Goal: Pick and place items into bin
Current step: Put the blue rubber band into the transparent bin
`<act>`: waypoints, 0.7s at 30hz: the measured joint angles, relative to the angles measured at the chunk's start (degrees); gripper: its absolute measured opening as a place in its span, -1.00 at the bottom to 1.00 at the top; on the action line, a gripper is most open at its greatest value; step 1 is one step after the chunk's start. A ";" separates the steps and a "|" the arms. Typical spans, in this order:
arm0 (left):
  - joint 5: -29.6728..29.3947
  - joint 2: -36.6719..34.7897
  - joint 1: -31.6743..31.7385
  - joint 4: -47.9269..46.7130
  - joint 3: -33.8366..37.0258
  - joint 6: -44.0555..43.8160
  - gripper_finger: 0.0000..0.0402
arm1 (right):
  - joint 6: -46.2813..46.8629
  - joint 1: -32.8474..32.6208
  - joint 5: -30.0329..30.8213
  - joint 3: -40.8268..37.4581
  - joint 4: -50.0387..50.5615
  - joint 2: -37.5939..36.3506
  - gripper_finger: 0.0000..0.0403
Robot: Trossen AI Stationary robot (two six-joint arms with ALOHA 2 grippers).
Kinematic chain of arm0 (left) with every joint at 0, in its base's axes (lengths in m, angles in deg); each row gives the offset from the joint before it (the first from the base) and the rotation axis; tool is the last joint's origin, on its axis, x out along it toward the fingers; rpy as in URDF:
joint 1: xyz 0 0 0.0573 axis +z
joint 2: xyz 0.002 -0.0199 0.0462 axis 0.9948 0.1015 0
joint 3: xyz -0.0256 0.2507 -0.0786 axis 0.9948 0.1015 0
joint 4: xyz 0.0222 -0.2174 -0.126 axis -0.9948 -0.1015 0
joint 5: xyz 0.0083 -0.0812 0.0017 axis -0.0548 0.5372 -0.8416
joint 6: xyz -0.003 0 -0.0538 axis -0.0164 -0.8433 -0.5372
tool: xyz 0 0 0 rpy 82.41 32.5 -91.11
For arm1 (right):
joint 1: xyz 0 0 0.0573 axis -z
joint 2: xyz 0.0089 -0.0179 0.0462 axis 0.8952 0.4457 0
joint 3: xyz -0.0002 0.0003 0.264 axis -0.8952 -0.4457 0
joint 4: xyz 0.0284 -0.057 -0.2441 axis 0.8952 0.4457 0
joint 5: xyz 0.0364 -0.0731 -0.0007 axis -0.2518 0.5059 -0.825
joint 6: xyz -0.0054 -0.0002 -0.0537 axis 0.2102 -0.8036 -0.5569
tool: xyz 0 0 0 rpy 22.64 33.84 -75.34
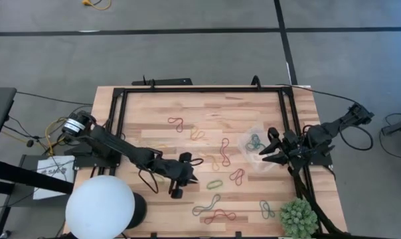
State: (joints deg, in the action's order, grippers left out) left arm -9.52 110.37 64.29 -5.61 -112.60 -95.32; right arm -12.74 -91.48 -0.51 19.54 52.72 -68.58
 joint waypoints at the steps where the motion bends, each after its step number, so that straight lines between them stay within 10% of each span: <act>1: 0.03 0.00 0.00 0.61 0.00 0.37 -0.80 | 0.00 0.00 0.00 0.00 0.16 0.00 -0.47; 21: -0.28 -0.42 0.26 2.67 -0.06 9.87 -0.80 | -18.13 3.47 5.06 10.23 6.60 10.79 -0.47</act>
State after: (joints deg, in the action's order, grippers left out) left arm -9.81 109.95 64.56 -2.93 -112.67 -85.45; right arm -30.87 -88.01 4.55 29.77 59.33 -57.79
